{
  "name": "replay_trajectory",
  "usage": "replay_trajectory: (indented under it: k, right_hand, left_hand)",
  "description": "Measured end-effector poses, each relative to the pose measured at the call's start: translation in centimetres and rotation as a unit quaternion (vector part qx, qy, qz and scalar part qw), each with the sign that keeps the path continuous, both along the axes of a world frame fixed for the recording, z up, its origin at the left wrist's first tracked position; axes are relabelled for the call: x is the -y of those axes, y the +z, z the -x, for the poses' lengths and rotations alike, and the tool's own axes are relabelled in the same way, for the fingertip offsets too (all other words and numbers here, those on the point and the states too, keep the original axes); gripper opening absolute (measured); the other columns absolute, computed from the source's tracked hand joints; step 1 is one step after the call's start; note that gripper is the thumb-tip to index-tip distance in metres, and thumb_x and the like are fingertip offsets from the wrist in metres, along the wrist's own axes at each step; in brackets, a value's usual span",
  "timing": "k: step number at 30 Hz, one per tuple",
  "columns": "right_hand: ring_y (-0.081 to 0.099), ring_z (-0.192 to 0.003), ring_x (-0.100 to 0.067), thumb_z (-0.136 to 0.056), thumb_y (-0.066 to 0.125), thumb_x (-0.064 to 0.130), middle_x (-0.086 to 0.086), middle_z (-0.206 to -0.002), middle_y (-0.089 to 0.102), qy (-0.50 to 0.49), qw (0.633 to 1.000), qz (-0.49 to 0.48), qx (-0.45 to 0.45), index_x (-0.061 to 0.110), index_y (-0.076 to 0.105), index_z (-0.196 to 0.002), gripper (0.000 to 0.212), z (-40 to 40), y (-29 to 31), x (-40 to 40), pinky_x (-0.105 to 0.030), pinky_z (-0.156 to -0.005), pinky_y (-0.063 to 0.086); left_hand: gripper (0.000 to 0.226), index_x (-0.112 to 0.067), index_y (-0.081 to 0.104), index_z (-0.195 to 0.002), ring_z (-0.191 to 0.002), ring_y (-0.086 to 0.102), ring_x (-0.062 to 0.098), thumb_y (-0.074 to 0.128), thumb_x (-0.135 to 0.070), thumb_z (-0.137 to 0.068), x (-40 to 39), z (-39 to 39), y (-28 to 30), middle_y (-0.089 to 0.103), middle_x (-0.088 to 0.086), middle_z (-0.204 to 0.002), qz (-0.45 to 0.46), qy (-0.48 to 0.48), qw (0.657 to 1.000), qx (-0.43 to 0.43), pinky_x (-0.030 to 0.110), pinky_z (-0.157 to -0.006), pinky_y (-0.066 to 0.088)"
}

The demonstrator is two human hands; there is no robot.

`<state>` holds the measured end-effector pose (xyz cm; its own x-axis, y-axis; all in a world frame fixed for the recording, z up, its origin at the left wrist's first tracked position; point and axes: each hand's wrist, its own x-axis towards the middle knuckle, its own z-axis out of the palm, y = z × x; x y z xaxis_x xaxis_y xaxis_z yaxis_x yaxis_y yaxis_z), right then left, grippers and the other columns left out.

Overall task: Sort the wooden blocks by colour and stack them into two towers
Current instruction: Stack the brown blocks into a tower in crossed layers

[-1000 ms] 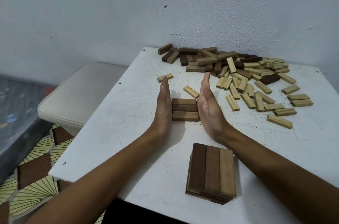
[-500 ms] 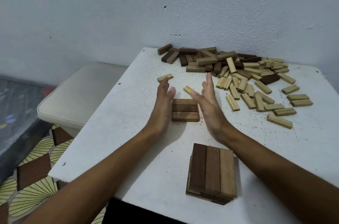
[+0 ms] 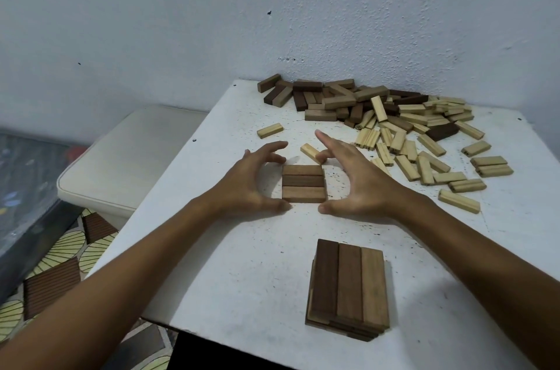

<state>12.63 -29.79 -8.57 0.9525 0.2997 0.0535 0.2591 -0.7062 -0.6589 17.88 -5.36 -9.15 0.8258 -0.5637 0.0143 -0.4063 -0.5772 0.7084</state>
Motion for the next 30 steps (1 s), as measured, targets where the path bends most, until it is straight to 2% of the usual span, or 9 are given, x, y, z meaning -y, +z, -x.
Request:
replay_trajectory:
  k: [3,7,10,13,17,21,25,27,30]
  right_hand:
    - [0.021,-0.142,-0.010,-0.065,0.084,0.041,0.012,-0.141,0.038,0.005,1.000,0.021,0.006,0.056,-0.005,-0.146,0.121,-0.4,0.1,-0.1,-0.050,-0.118,0.021]
    - [0.028,-0.129,0.001,-0.066,0.083,0.041,0.013,-0.127,0.047,0.019,0.999,0.043,0.025,0.047,-0.003,-0.151,0.121,-1.1,0.0,0.0,-0.043,-0.123,0.003]
    - [0.030,-0.131,0.000,-0.067,0.083,0.041,0.012,-0.126,0.050,0.025,0.998,0.045,0.029,0.044,-0.003,-0.152,0.121,-1.5,-0.2,0.1,-0.038,-0.122,-0.005]
    - [0.029,-0.128,0.003,-0.069,0.084,0.039,0.010,-0.126,0.051,0.023,0.998,0.044,0.030,0.040,-0.002,-0.153,0.120,-1.5,-0.2,0.1,-0.031,-0.120,-0.009]
    - [0.022,-0.120,0.010,-0.070,0.084,0.036,0.011,-0.125,0.052,0.011,0.999,0.042,0.028,0.037,0.001,-0.153,0.117,-1.3,-0.1,-0.1,-0.022,-0.115,-0.010]
    - [0.030,-0.132,-0.005,-0.068,0.085,0.034,0.011,-0.122,0.054,0.001,0.999,0.030,0.036,0.039,0.006,-0.153,0.116,-1.5,-0.1,-0.1,-0.032,-0.121,0.006]
    - [0.040,-0.128,-0.010,-0.066,0.087,0.030,0.008,-0.118,0.057,-0.023,0.999,-0.021,0.043,0.046,0.012,-0.149,0.113,-0.9,1.3,0.3,-0.038,-0.108,0.034]
    - [0.042,-0.127,-0.012,-0.065,0.087,0.029,0.007,-0.115,0.060,-0.028,0.997,-0.038,0.057,0.050,0.015,-0.145,0.109,-0.3,2.4,0.5,-0.042,-0.110,0.034]
    - [0.048,-0.124,-0.012,-0.060,0.083,0.037,0.009,-0.113,0.060,-0.034,0.996,-0.061,0.057,0.042,0.021,-0.148,0.107,0.9,3.8,0.7,-0.039,-0.111,0.034]
  left_hand:
    - [0.097,-0.049,0.029,-0.139,-0.122,0.047,0.003,0.083,-0.047,-0.057,0.2,-0.1,0.1,0.051,-0.032,-0.118,0.002,-0.007,1.000,0.008,0.052,-0.116,0.026]
    - [0.097,-0.046,0.032,-0.138,-0.120,0.050,0.003,0.083,-0.046,-0.056,0.4,-0.3,0.0,0.056,-0.026,-0.115,0.015,-0.012,1.000,0.018,0.051,-0.116,0.026]
    - [0.096,-0.044,0.034,-0.139,-0.117,0.047,-0.009,0.083,-0.046,-0.056,0.5,-0.4,-0.1,0.059,-0.021,-0.115,0.022,-0.012,0.999,0.025,0.051,-0.116,0.026]
    - [0.096,-0.039,0.035,-0.140,-0.111,0.041,-0.024,0.083,-0.044,-0.056,0.5,-0.4,-0.2,0.059,-0.020,-0.114,0.022,-0.005,0.999,0.024,0.051,-0.116,0.025]
    - [0.097,-0.036,0.038,-0.140,-0.111,0.044,-0.020,0.084,-0.043,-0.055,0.6,-0.6,-0.5,0.060,-0.020,-0.112,0.029,0.003,0.999,0.025,0.049,-0.115,0.029]
    - [0.098,-0.033,0.040,-0.136,-0.114,0.051,-0.007,0.085,-0.045,-0.050,0.9,-0.7,-0.2,0.063,-0.015,-0.112,0.048,0.002,0.998,0.030,0.032,-0.106,0.041]
    - [0.095,-0.032,0.041,-0.133,-0.111,0.053,-0.006,0.083,-0.045,-0.049,1.3,-0.8,1.5,0.063,-0.016,-0.110,0.070,-0.014,0.997,0.041,0.005,-0.091,0.037]
    - [0.091,-0.032,0.041,-0.129,-0.112,0.052,-0.008,0.084,-0.040,-0.049,1.5,-0.4,2.7,0.063,-0.019,-0.109,0.083,-0.019,0.995,0.045,0.005,-0.092,0.035]
    - [0.089,-0.029,0.043,-0.128,-0.114,0.055,-0.001,0.080,-0.044,-0.048,1.8,0.8,4.3,0.065,-0.016,-0.108,0.110,-0.028,0.992,0.049,0.022,-0.104,0.037]
